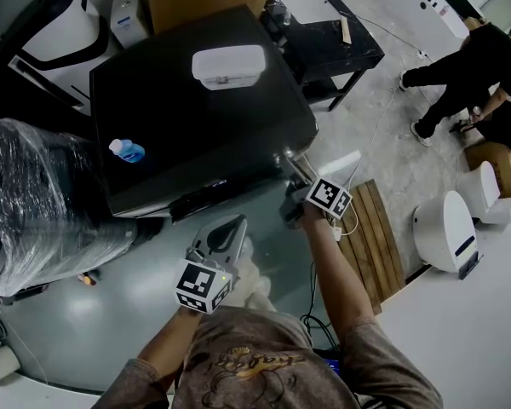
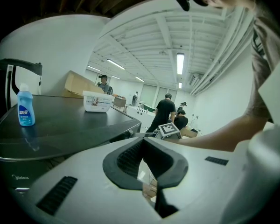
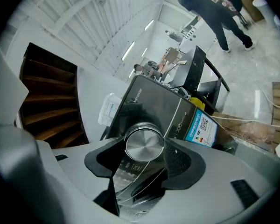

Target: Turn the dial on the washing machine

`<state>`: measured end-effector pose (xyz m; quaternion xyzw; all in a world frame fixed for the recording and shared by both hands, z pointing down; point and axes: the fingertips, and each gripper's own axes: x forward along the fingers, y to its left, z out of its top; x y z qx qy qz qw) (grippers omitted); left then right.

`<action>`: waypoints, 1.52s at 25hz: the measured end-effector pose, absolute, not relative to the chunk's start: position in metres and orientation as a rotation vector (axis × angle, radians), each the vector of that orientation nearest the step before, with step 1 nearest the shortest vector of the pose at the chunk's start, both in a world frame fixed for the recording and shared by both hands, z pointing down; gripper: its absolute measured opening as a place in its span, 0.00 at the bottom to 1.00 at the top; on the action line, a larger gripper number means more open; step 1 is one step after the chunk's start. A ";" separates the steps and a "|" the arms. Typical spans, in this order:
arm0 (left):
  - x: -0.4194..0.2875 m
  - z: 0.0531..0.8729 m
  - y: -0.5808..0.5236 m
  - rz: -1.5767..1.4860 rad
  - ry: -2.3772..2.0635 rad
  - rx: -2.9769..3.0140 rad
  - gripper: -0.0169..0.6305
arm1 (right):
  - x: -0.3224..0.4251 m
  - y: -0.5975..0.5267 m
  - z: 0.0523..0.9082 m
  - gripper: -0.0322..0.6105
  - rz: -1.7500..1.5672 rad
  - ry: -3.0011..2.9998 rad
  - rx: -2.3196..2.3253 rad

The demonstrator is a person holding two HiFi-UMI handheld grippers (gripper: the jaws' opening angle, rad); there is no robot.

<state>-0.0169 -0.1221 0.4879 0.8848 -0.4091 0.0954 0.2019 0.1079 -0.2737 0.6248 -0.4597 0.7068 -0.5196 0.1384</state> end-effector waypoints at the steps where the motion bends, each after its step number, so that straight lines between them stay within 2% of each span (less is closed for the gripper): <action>1: -0.017 0.488 -0.121 0.268 -1.141 2.471 0.01 | 0.108 -0.274 0.623 0.45 -1.477 2.076 -1.344; 18: -0.019 0.489 -0.121 0.272 -1.149 2.462 0.01 | 0.093 -0.268 0.622 0.45 -0.850 2.875 -1.712; 26: -0.022 0.491 -0.122 0.275 -1.151 2.461 0.01 | 0.098 -0.271 0.624 0.45 -0.910 2.808 -1.712; 34: -0.021 0.492 -0.124 0.265 -1.138 2.457 0.01 | 0.102 -0.272 0.626 0.45 -1.246 2.487 -1.539; 38: -0.020 0.492 -0.126 0.267 -1.127 2.465 0.01 | 0.102 -0.271 0.625 0.44 -1.216 2.484 -1.566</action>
